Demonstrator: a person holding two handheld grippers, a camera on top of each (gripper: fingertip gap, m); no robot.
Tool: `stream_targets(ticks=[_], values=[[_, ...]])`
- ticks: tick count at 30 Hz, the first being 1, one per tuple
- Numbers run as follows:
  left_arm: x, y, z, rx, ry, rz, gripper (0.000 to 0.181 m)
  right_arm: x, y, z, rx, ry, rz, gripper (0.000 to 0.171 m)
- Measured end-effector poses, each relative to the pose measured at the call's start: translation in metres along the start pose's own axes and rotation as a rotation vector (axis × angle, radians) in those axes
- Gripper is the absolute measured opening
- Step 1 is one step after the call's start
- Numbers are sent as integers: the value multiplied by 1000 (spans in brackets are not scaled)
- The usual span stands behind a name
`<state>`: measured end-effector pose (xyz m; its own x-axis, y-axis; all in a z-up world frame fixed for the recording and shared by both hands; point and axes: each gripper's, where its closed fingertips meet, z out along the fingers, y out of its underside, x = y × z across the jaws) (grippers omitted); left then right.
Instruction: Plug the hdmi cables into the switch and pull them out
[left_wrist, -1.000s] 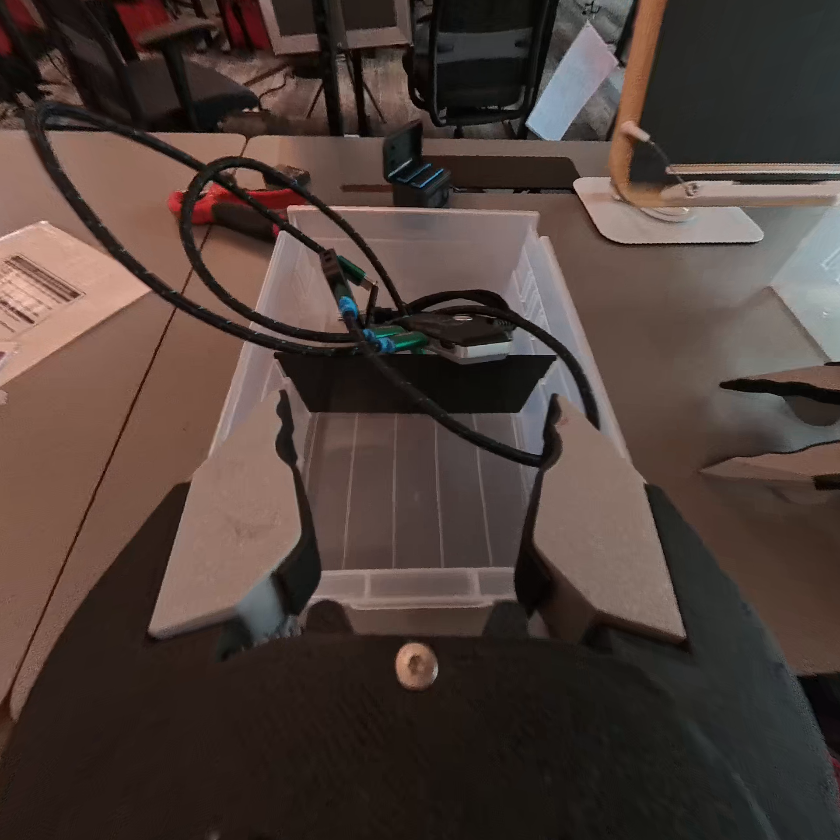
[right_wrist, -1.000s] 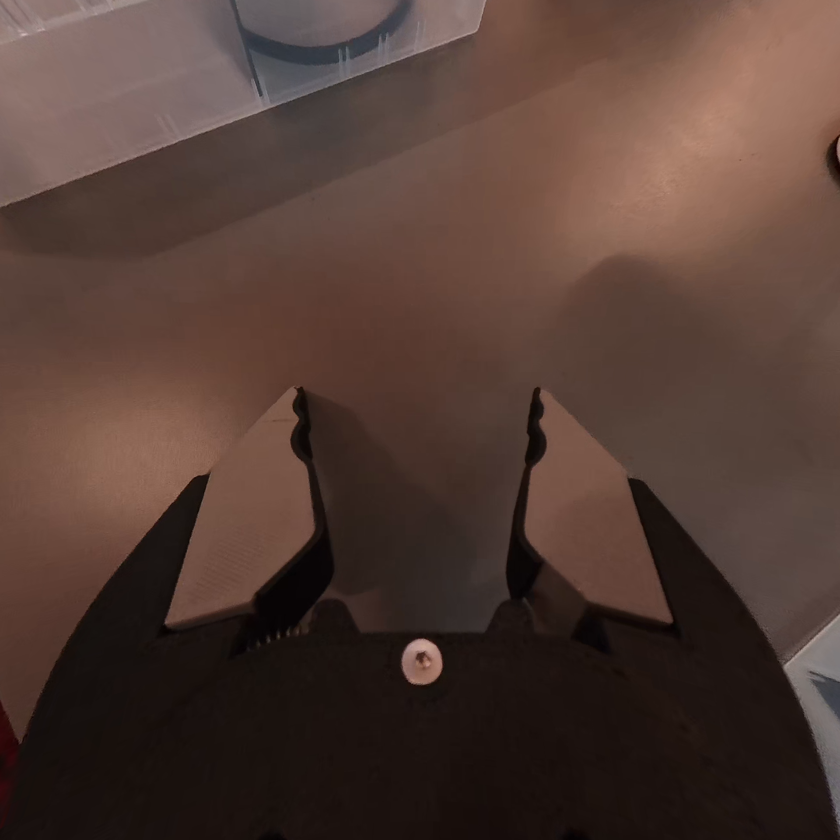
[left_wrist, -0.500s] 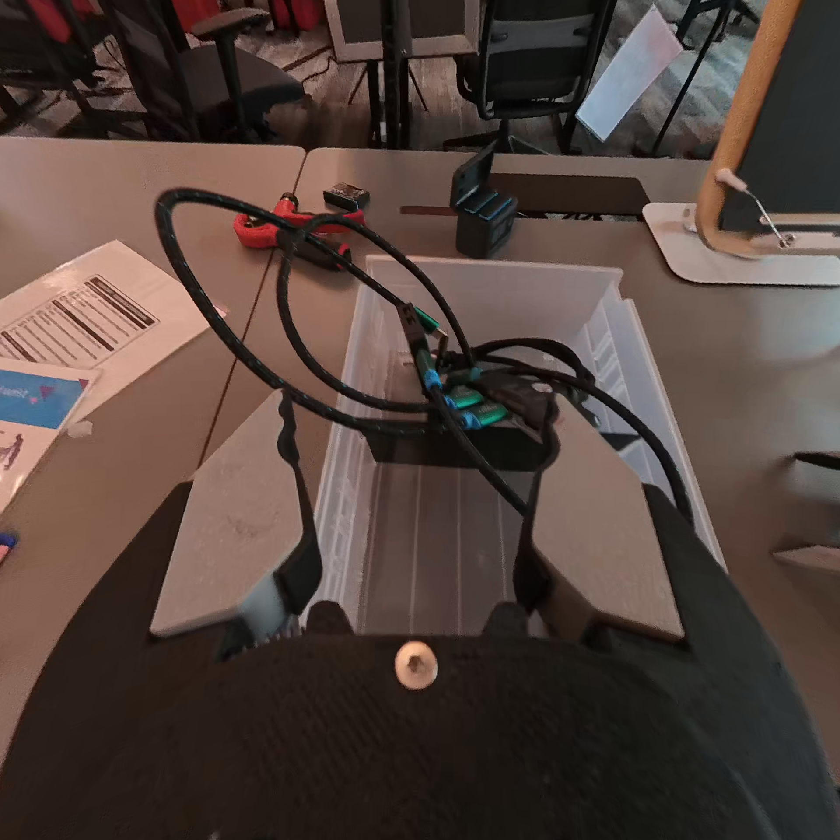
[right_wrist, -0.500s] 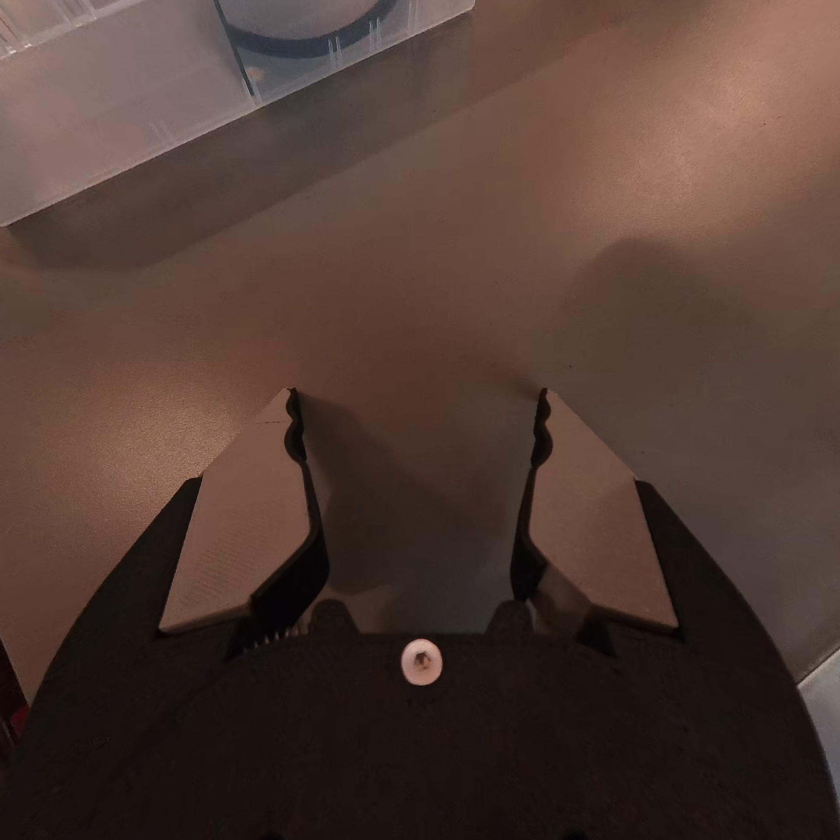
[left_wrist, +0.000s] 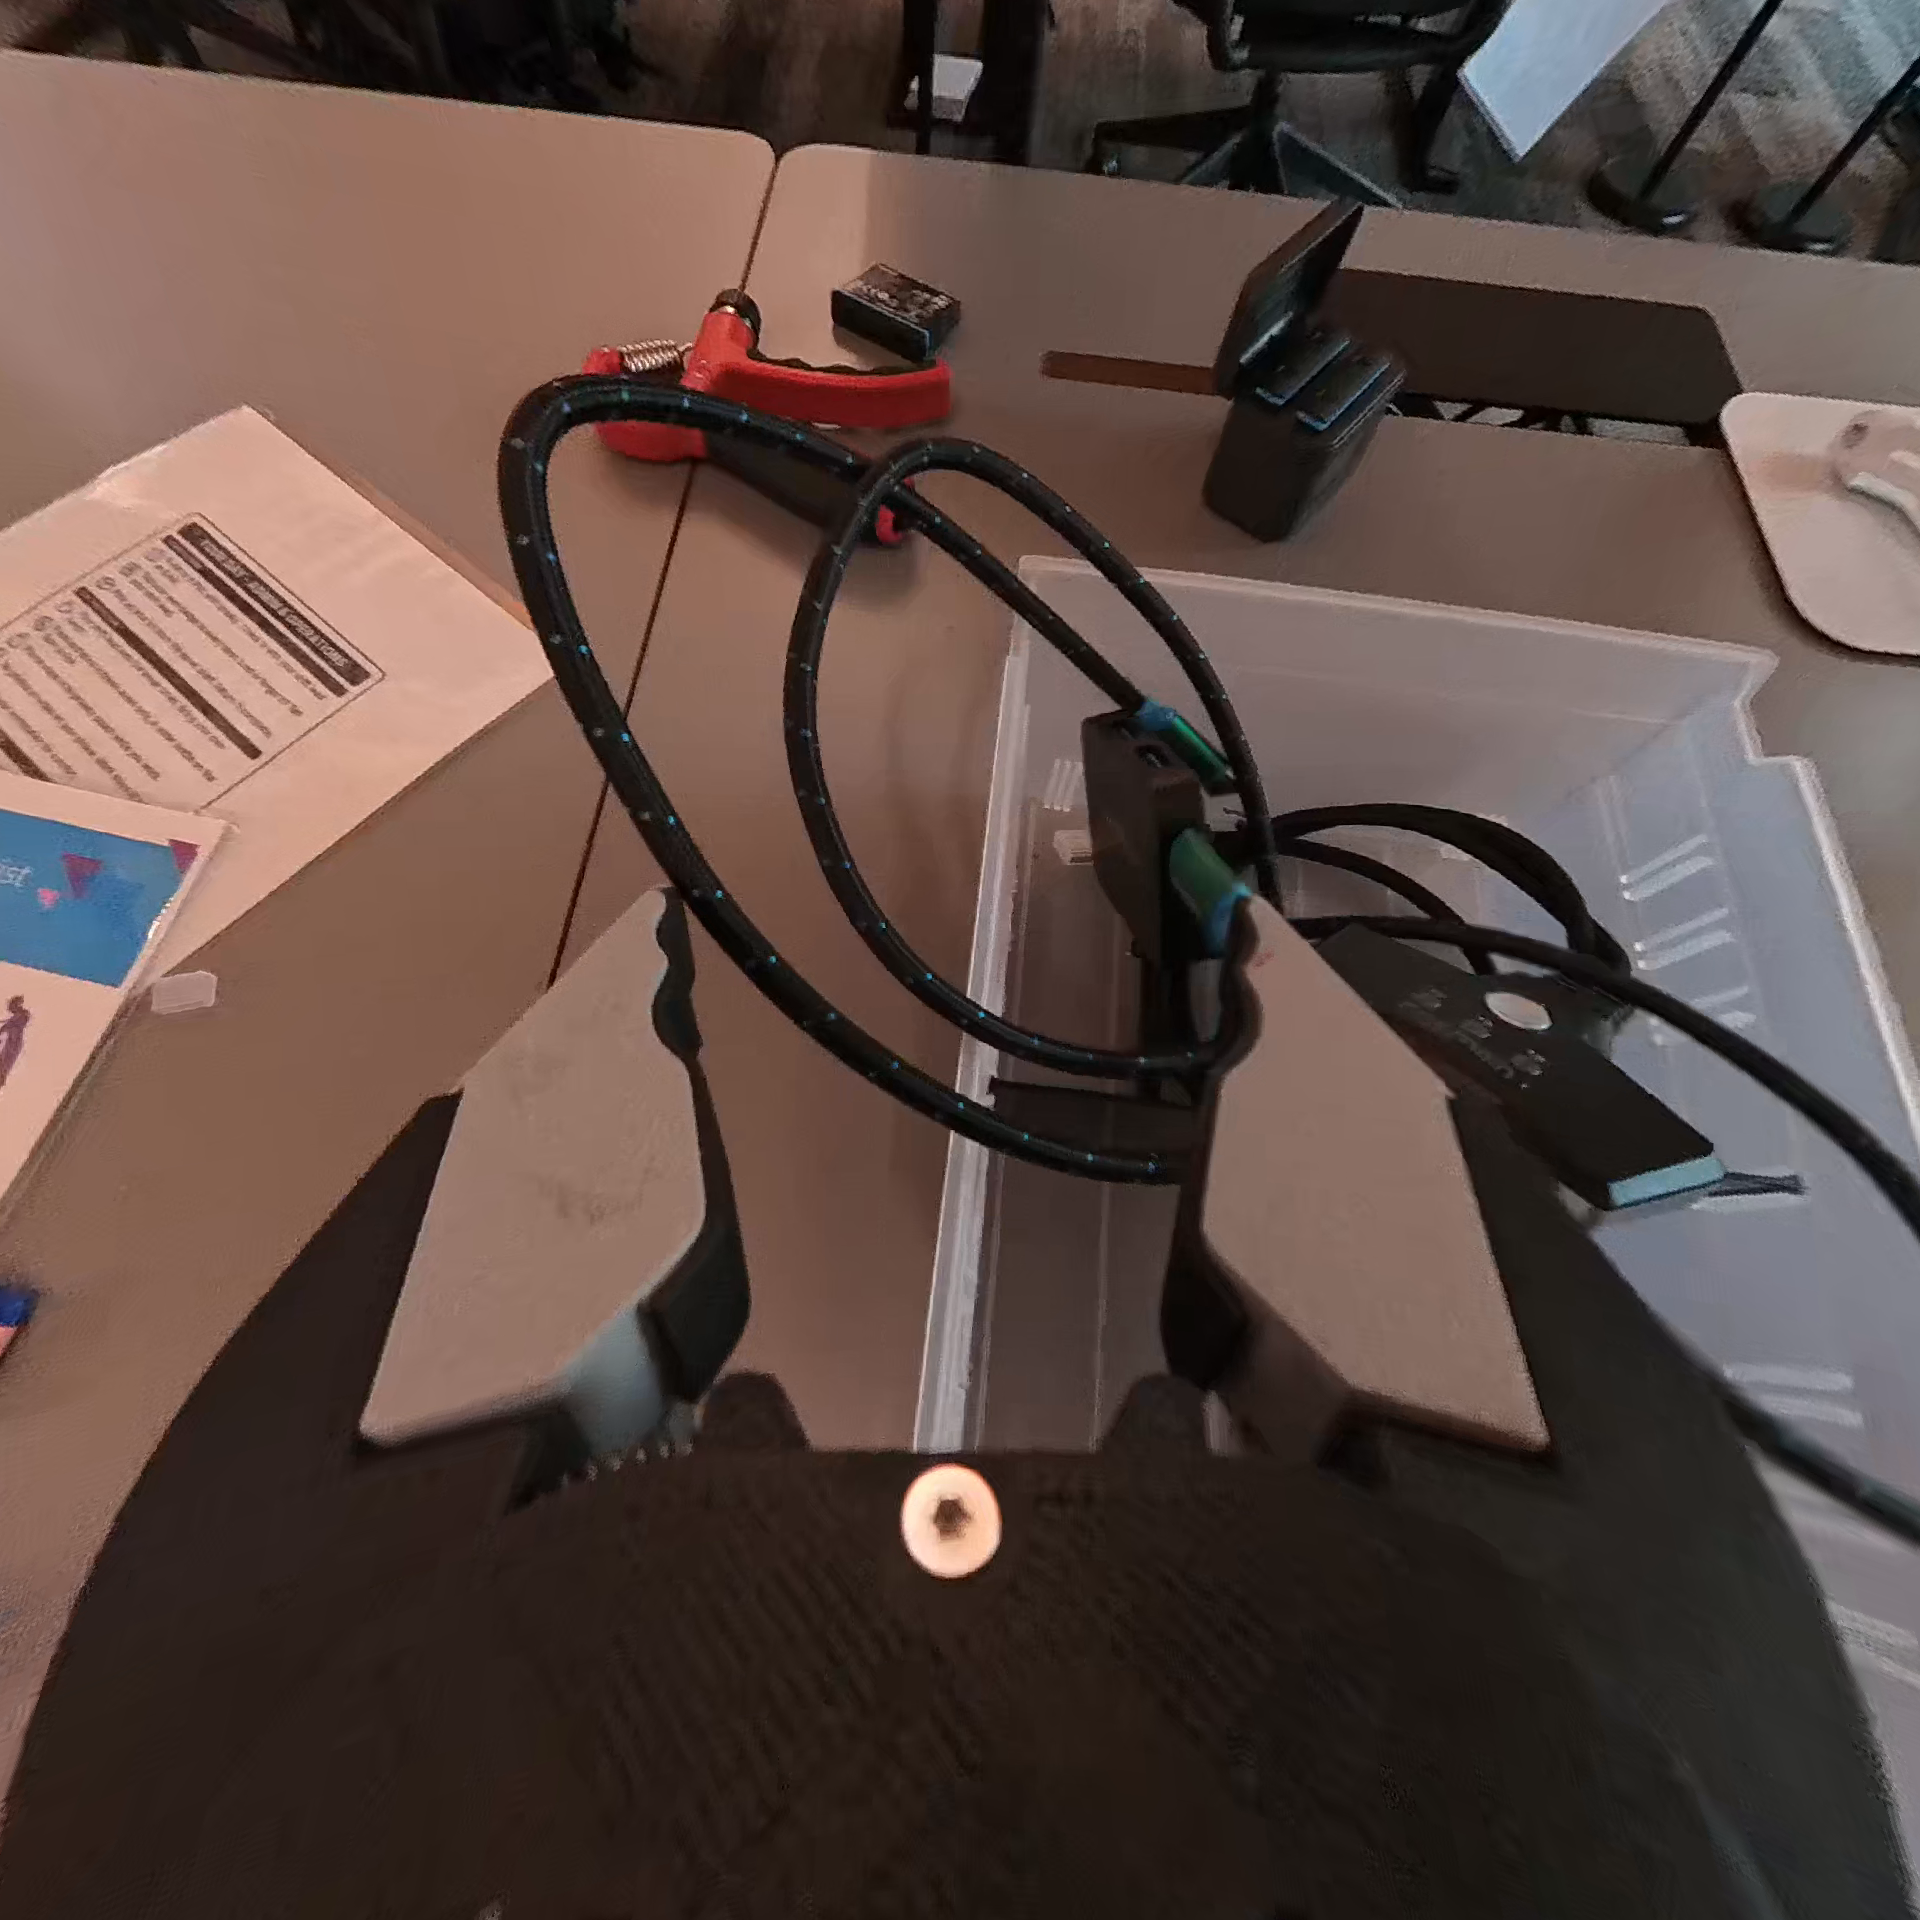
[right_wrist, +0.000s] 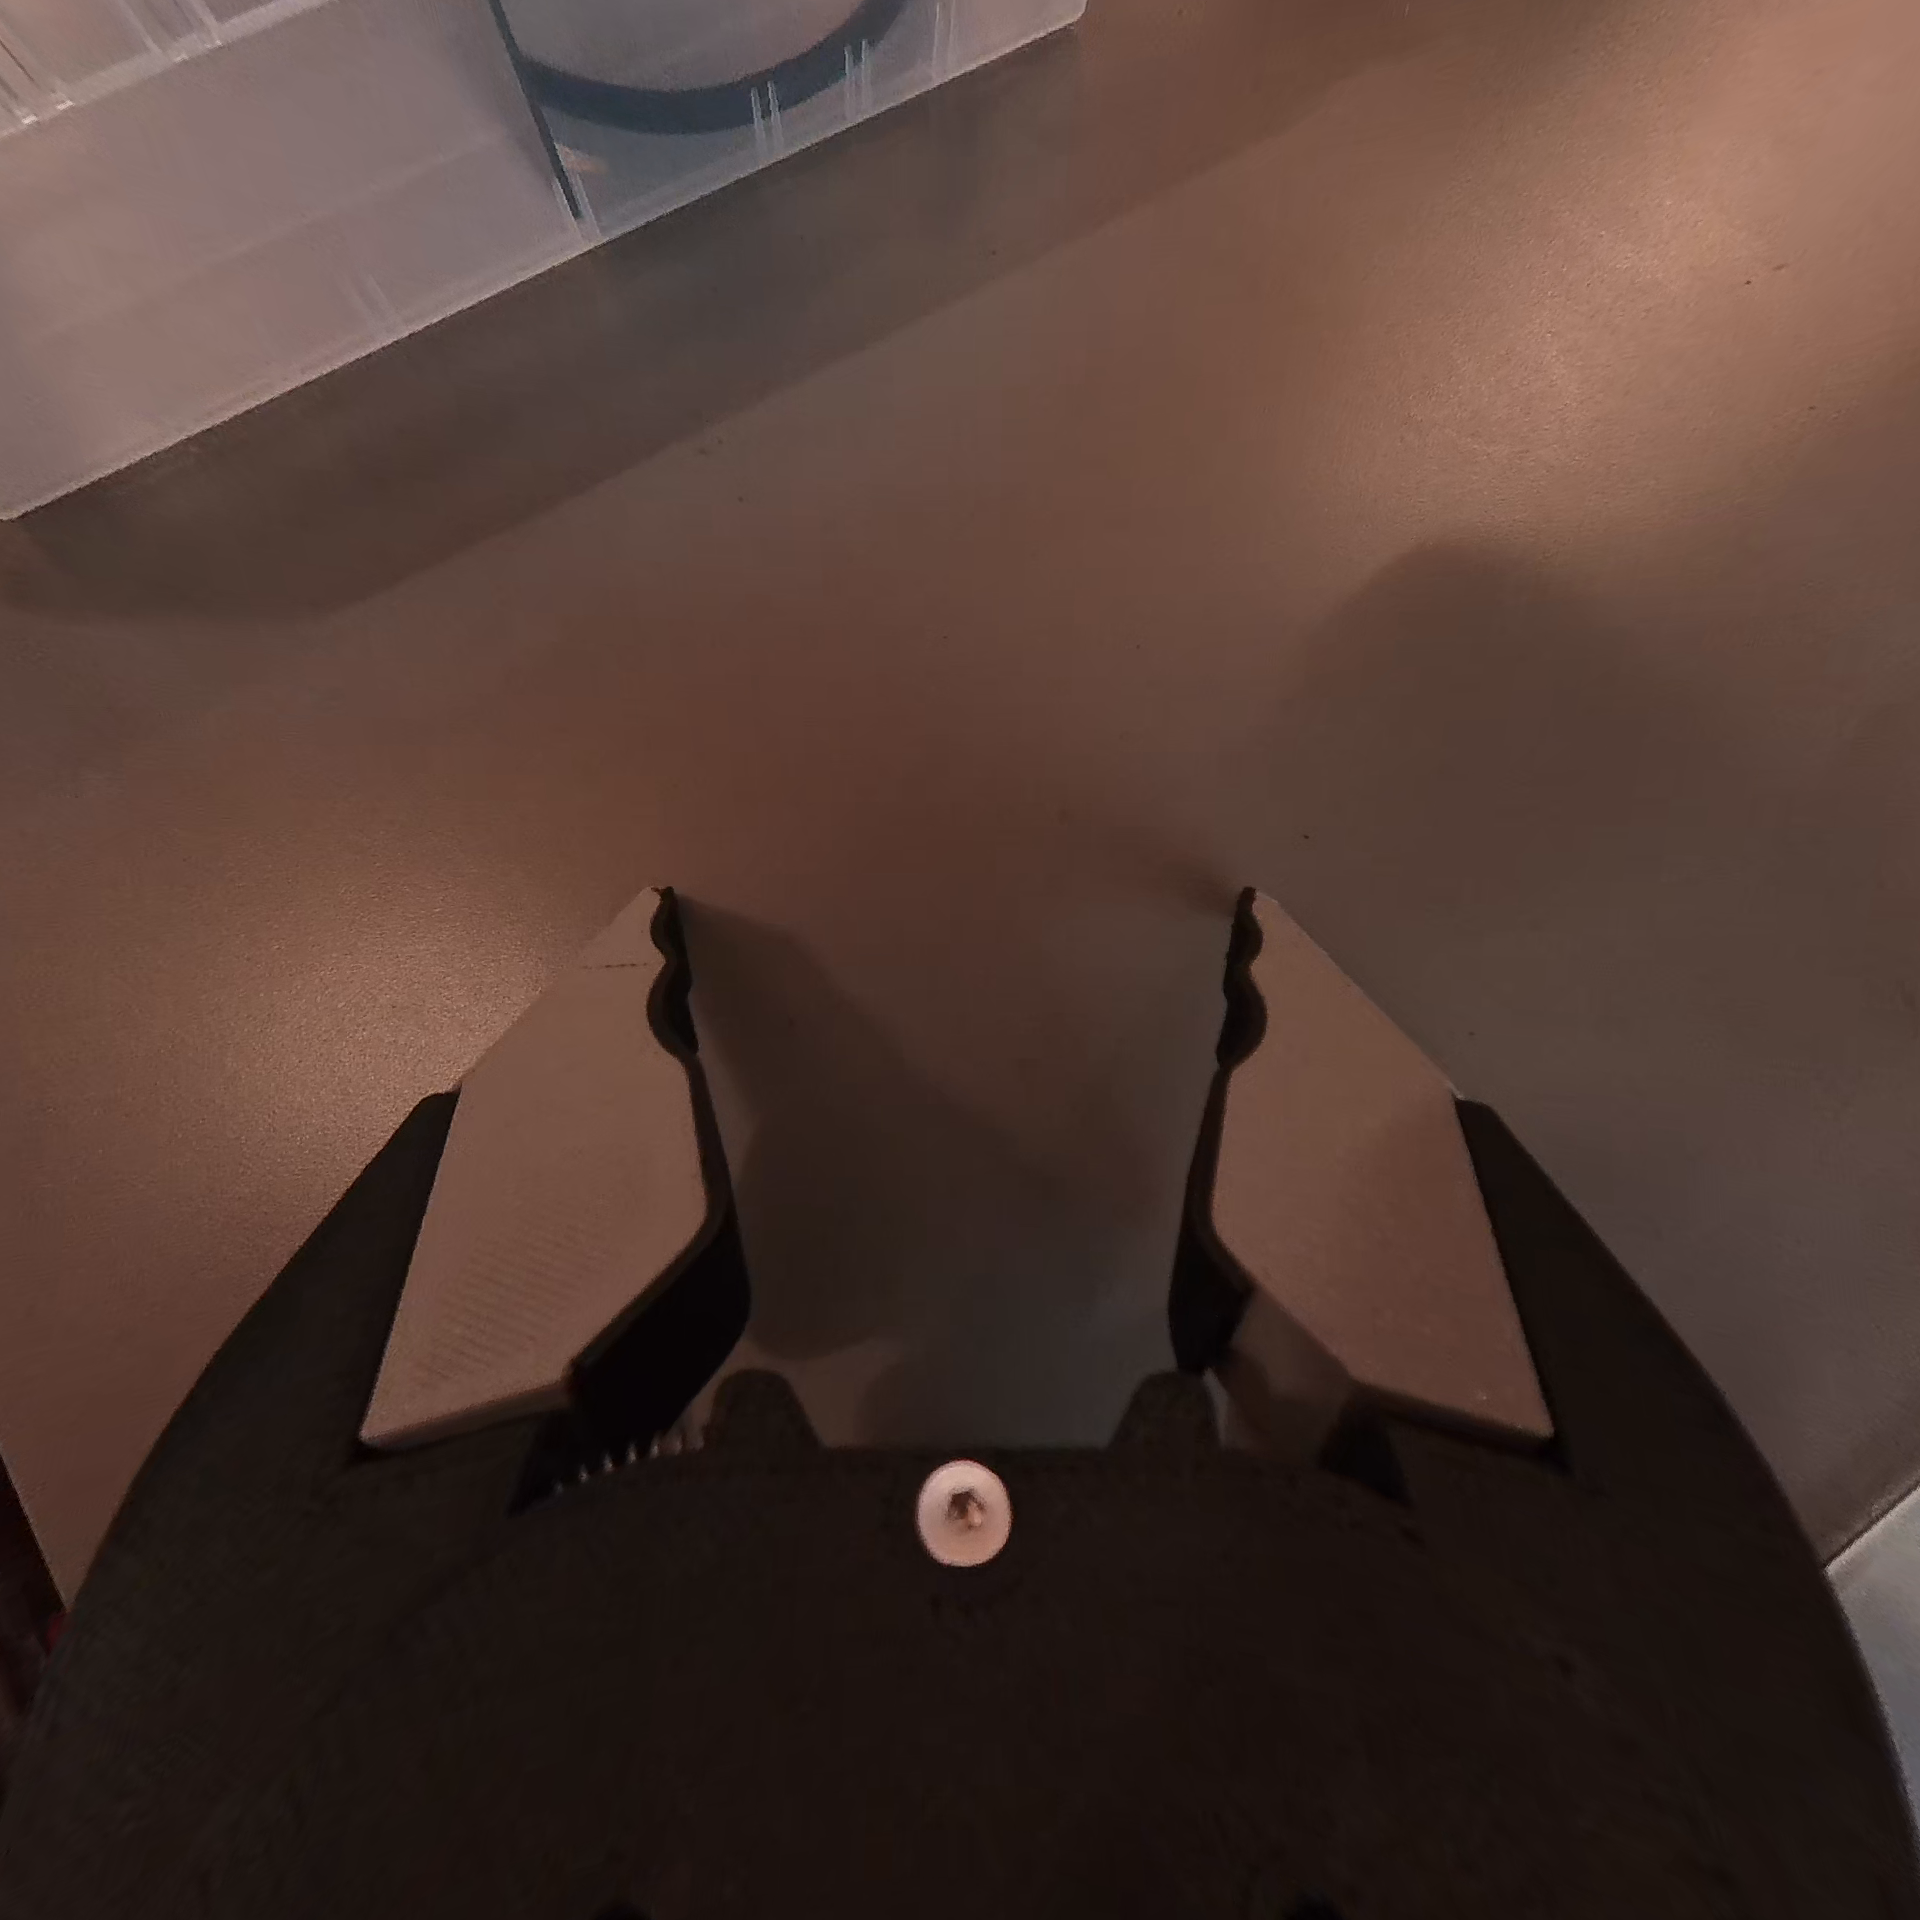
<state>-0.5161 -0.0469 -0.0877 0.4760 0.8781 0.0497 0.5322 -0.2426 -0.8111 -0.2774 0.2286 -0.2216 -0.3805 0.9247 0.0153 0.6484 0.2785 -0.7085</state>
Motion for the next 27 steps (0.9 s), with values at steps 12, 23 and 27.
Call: stream_targets(ticks=[12, 23, 27], values=[[55, -19, -40, 63, 176, 238, 57, 0, 0, 0, 0, 0, 0, 101], [114, 44, -57, -238, 486, 767, 53, -1, 0, 0, -1, -1, 0, 103], [115, 51, -56, -226, 446, 1021, 65, -1, 0, 0, -2, -1, 0, 104]])
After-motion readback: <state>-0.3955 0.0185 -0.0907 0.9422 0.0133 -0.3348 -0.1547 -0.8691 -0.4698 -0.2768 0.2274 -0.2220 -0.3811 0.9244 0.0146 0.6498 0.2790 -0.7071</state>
